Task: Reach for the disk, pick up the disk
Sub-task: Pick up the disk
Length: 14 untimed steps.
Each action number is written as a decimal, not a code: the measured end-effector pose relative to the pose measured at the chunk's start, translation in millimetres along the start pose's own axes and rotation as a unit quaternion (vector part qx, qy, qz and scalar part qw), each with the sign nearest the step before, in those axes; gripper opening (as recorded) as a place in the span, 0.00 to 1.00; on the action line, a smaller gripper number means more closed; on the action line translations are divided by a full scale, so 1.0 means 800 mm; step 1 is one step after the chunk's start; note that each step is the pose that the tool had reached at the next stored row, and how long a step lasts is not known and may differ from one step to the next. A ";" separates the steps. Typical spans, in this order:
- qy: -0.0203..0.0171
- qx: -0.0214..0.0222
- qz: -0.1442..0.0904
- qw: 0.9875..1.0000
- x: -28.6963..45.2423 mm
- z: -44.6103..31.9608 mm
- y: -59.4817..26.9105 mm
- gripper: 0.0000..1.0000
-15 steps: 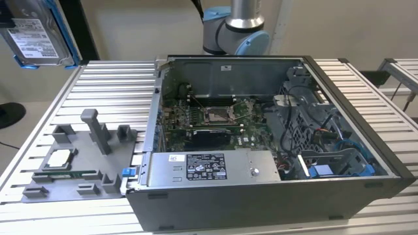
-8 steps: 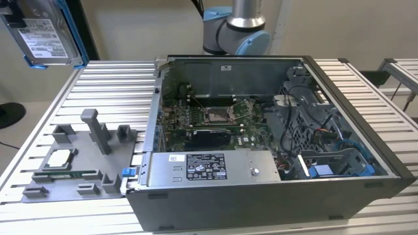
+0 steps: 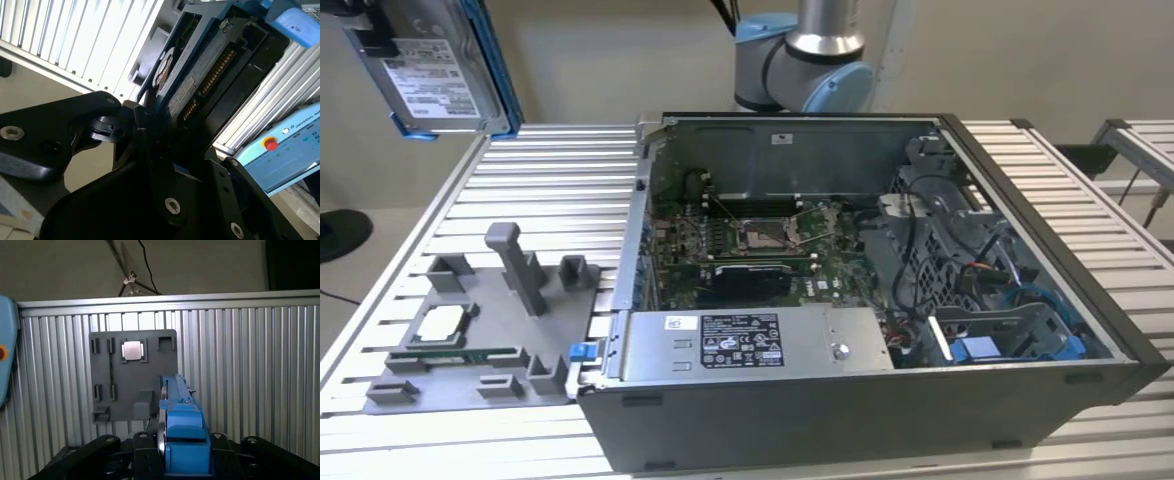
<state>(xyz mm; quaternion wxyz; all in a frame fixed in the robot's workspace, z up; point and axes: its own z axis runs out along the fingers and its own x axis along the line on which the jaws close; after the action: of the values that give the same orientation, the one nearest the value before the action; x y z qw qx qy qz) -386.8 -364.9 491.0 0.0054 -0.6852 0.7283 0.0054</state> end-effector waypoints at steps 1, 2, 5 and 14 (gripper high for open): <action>0.000 0.000 0.000 1.000 -0.0002 0.0000 -0.003 0.00; 0.000 0.000 0.000 1.000 -0.0004 0.0000 -0.006 0.00; 0.000 0.000 0.000 1.000 -0.0010 0.0000 -0.016 0.00; 0.000 -0.001 0.000 1.000 -0.0027 0.0000 -0.045 0.00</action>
<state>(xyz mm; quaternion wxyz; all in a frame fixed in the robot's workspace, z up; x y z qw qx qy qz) -351.1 -364.9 491.0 0.0048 -0.6852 0.7283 0.0060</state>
